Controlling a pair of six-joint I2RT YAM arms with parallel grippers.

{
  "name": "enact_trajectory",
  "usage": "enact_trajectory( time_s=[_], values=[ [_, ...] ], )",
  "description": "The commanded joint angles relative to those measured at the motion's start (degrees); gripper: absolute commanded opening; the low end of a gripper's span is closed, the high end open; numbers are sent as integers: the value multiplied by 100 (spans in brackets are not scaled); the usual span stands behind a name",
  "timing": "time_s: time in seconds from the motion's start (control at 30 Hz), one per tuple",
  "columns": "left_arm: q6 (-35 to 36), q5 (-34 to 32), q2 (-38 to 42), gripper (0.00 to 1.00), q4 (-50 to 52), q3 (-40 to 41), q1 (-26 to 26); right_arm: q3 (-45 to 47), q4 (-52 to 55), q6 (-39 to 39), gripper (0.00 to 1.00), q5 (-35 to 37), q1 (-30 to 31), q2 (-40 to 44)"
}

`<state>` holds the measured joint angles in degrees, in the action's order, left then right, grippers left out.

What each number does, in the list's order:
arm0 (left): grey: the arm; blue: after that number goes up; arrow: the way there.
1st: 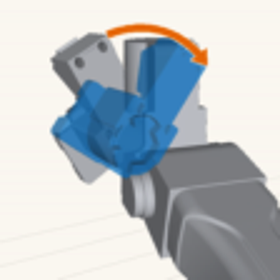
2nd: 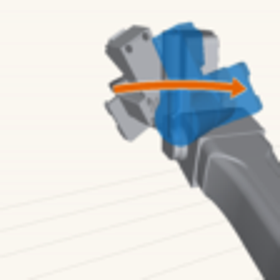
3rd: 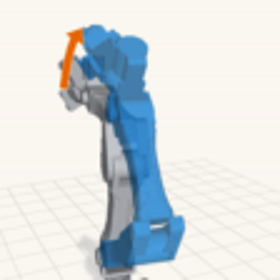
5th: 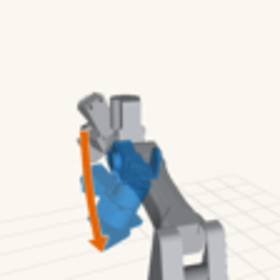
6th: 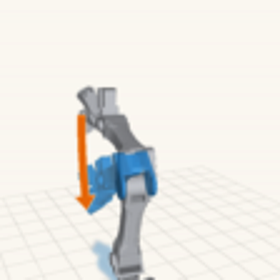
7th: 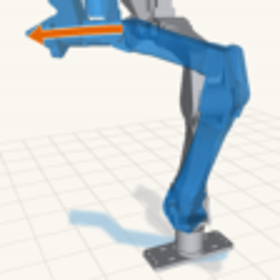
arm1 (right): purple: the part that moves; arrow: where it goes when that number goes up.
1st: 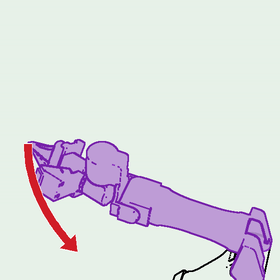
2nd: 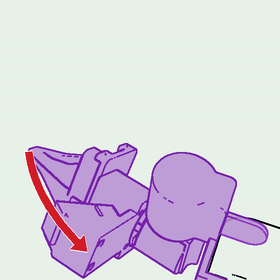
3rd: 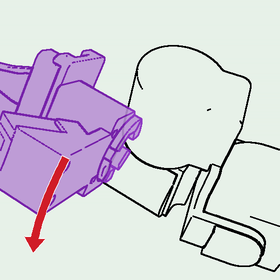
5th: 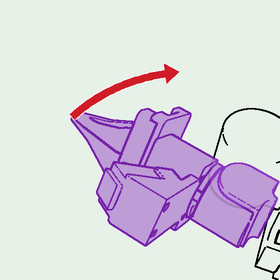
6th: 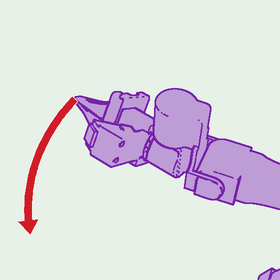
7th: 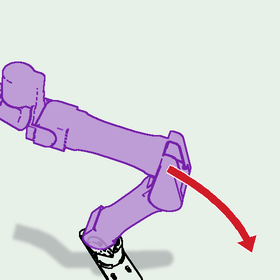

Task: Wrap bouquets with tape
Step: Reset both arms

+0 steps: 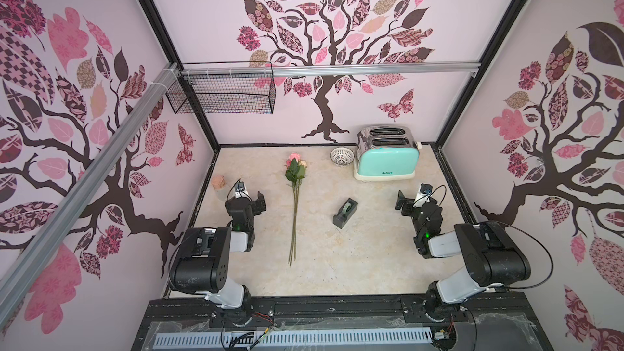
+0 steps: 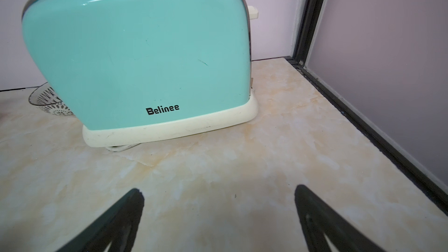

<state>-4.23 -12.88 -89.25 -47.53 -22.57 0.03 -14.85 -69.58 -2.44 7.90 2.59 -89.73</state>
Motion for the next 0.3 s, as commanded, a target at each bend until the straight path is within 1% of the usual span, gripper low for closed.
enact_trajectory(
  time_s=[0.0, 0.1, 0.13, 0.17, 0.2, 0.27],
  values=[
    [75, 94, 14, 98, -231, 76, 14, 230, -663, 137, 100, -261, 75, -98],
    [80, 97, 20, 98, -224, 77, 14, 240, -661, 179, 100, -326, 75, -107],
    [79, 95, 22, 98, -227, 69, 14, 159, -544, 152, 100, -274, 75, -139],
    [76, 97, 13, 98, -230, 78, 15, -31, -107, 88, 100, -133, 71, -101],
    [80, 102, 21, 98, -224, 77, 14, -102, 22, 44, 100, -161, 36, -76],
    [80, 100, 21, 98, -221, 73, 14, -17, -225, 68, 100, -164, 22, -127]
  ],
)
